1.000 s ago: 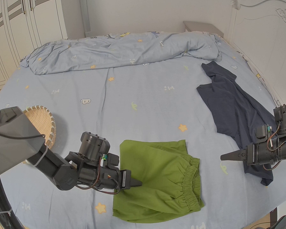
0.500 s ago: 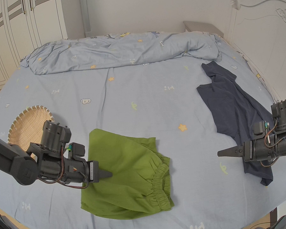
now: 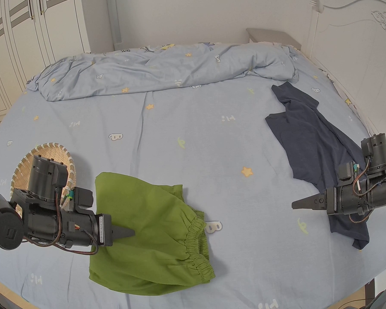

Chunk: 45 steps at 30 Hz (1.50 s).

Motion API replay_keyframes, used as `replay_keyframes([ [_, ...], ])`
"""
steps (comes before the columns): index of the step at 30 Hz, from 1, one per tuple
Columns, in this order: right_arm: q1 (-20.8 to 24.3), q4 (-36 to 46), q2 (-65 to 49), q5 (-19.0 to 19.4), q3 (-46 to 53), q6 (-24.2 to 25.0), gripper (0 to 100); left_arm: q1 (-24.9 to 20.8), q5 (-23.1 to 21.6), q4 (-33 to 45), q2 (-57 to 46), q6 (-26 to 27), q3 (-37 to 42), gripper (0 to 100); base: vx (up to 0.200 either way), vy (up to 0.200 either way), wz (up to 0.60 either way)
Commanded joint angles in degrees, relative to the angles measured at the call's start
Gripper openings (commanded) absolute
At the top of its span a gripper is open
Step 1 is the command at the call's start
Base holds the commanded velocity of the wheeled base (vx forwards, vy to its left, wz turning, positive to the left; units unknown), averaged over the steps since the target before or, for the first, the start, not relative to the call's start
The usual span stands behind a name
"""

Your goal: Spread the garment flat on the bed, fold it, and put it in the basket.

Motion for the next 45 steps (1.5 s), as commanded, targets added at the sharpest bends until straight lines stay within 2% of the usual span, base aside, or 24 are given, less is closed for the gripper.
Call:
replay_keyframes([
  [1,0.00,-0.02,-0.89,0.10,0.46,-0.05,100,-0.38,-0.05,0.09,-1.24,0.02,0.13,0,0.000,0.200,0.00],
  [9,0.44,0.07,-1.59,-0.07,0.55,-0.05,100,-5.12,0.30,0.18,-0.80,-0.07,1.18,0,0.000,0.200,0.00],
  [18,0.44,0.07,-1.77,-0.07,0.55,-0.05,100,-6.27,0.39,0.18,-0.54,0.02,1.45,0,0.000,0.200,0.00],
  [23,0.61,0.07,-2.21,-0.07,0.64,-0.05,100,-8.46,0.47,0.09,-1.07,1.25,1.80,0,0.000,0.000,0.00],
  [29,0.70,0.16,-2.91,-0.07,0.55,-0.05,100,-11.80,1.26,1.85,-1.24,2.74,-4.53,0,0.000,0.000,0.00],
  [32,0.70,0.16,-2.82,-0.16,0.55,-0.14,100,-11.89,2.76,10.90,-0.89,6.17,-12.53,0,0.000,0.000,0.00],
  [34,0.61,0.16,-2.74,-0.25,0.64,-0.14,100,-11.89,6.80,19.08,-0.10,10.39,-19.30,0,0.000,0.000,0.00],
  [35,0.61,0.16,-2.74,-0.25,0.64,-0.14,100,-11.89,6.80,19.08,-0.10,10.39,-19.30,0,0.000,0.000,0.00],
  [36,0.61,0.16,-2.74,-0.25,0.64,-0.14,100,-12.24,12.78,24.09,-0.10,13.46,-24.22,0,0.000,0.000,0.00],
  [39,0.52,0.16,-2.82,-0.34,0.64,-0.14,100,-12.24,14.36,25.23,-0.54,14.43,-26.68,0,0.000,0.000,0.00],
  [45,0.35,0.24,-3.79,-0.34,0.55,-0.32,100,-8.11,14.36,25.40,-3.44,23.40,-29.75,0,0.000,0.000,0.00],
])
